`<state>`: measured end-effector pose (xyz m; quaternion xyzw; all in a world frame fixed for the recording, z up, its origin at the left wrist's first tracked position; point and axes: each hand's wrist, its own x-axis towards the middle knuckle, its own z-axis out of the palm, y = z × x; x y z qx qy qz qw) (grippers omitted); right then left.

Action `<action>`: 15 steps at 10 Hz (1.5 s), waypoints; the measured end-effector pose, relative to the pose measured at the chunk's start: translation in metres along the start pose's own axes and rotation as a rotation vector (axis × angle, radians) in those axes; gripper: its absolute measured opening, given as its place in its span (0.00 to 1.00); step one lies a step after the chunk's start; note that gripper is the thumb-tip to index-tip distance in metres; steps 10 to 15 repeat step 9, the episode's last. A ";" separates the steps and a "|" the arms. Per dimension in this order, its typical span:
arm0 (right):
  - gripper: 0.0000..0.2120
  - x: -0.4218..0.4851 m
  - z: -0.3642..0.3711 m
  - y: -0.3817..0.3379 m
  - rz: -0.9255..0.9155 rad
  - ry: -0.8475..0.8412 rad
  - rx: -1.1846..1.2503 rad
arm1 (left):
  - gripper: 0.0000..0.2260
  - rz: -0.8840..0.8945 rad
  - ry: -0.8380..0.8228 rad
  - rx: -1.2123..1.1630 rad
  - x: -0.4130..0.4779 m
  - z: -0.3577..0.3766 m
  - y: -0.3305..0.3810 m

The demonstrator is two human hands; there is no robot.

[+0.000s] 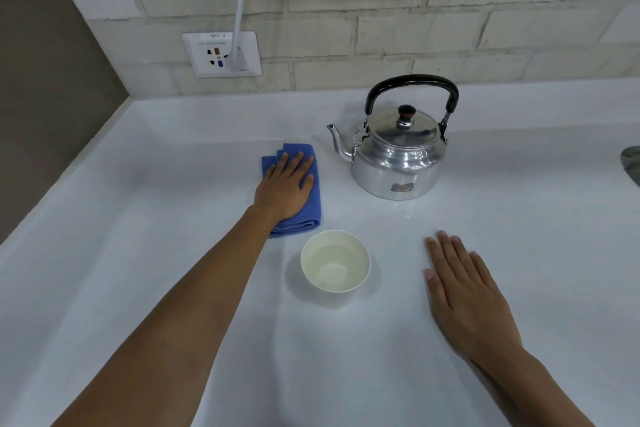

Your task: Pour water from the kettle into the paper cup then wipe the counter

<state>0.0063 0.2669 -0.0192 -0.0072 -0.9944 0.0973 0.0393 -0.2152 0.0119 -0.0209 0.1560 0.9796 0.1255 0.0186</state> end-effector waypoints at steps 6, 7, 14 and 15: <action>0.29 -0.001 0.002 0.001 0.025 0.002 0.059 | 0.23 -0.013 -0.067 -0.007 0.033 -0.010 -0.005; 0.25 -0.001 0.002 0.002 0.031 -0.004 0.065 | 0.23 0.015 -0.020 -0.034 0.023 -0.020 0.004; 0.23 0.004 -0.009 0.004 0.044 0.003 0.175 | 0.15 0.272 0.439 0.053 -0.015 -0.063 0.014; 0.23 0.004 -0.009 0.004 0.044 0.003 0.175 | 0.15 0.272 0.439 0.053 -0.015 -0.063 0.014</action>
